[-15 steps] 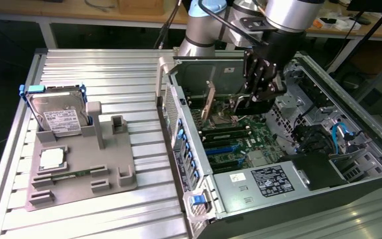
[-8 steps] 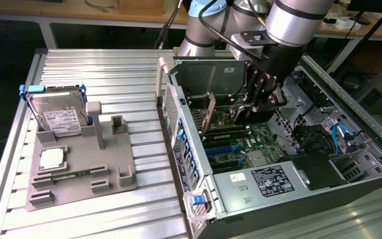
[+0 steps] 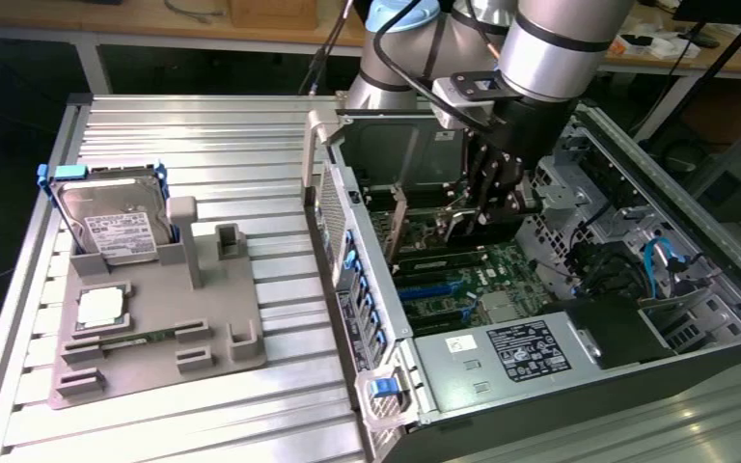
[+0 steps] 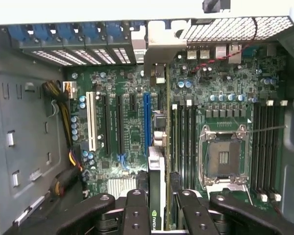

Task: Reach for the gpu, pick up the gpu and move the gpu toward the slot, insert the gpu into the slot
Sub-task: 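Insert the gpu into the slot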

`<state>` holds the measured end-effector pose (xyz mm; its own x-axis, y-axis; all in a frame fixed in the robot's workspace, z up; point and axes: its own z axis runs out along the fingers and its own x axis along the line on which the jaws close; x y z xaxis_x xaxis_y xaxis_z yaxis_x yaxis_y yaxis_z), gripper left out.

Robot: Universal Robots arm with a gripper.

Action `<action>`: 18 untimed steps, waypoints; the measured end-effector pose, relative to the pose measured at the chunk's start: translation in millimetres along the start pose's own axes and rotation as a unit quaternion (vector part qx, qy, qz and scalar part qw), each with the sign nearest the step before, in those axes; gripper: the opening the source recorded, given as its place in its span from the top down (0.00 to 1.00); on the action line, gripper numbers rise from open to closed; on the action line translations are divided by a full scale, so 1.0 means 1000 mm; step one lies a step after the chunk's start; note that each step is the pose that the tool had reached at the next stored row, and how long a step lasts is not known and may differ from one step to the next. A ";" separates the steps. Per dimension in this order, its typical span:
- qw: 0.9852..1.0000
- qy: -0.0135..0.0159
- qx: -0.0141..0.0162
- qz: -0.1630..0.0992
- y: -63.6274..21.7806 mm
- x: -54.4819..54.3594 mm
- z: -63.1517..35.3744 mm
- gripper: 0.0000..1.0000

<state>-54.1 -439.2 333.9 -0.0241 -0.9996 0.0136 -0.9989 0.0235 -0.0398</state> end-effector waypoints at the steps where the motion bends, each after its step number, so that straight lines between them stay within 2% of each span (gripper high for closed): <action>1: 1.000 0.000 0.000 0.000 0.0008 0.000 0.0015 0.73; 18: 1.000 0.000 0.000 0.000 0.0031 0.000 0.0328 0.73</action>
<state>-55.9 -439.3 301.0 -0.0246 -0.9996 0.0142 -0.9989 0.0240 -0.0398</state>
